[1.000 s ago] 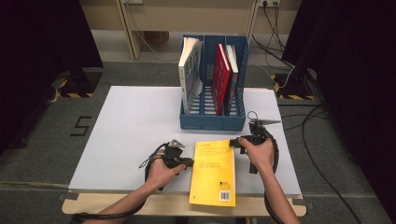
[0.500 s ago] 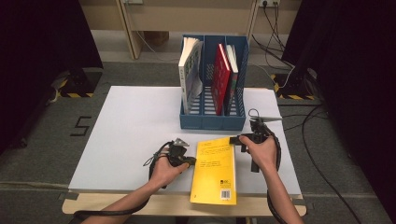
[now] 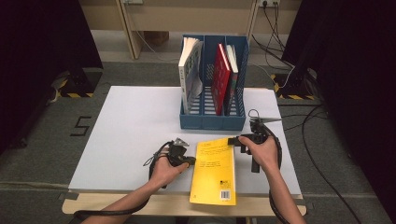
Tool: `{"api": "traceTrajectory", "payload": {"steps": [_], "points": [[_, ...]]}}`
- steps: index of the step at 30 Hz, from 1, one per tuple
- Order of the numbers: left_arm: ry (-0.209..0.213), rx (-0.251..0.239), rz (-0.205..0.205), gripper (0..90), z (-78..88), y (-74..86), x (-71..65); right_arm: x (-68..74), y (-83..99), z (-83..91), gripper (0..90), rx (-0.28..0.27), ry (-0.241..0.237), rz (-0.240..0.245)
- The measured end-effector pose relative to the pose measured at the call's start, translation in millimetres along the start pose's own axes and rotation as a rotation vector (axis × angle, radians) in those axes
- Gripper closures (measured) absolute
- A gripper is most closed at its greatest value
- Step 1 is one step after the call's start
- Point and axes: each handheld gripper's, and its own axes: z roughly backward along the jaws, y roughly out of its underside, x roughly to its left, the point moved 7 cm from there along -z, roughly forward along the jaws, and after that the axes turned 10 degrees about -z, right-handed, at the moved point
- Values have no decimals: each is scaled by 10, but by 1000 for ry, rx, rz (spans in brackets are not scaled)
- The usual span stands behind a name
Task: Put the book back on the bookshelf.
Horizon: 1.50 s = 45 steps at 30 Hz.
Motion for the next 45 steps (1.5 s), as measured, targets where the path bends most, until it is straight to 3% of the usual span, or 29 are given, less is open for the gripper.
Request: {"api": "traceTrajectory", "payload": {"steps": [4, 6, 9, 26, 35, 37, 40, 42, 45], "points": [[-1, -1, 0, 862, -3, 1, 1, 48, 6, 1, 678, 19, -33, -9], [-1, -2, -1, 862, -5, 2, 0, 97, 52, -44, 670, 65, -70, -2], [0, -2, 0, 862, -2, 6, 3, 132, 105, -154, 668, 62, -24, 32], [-3, -3, -5, 853, -6, -2, -3, 69, 117, -168, 704, 82, -8, 16], [-6, -3, -7, 855, -5, 1, 0, 75, 111, -172, 735, 85, -12, 10], [-3, -7, -8, 850, -1, 2, 4, 74, 113, -163, 748, 96, -21, -11], [-12, -17, -10, 798, 18, 1, 29, 76, 121, -147, 757, 94, -38, -35], [-2, -32, 10, 759, 38, 6, 50, 67, 123, -135, 759, 90, -49, -37], [-20, -56, 33, 712, 80, 11, 110, 68, 115, -98, 760, 81, -63, -46]]}}
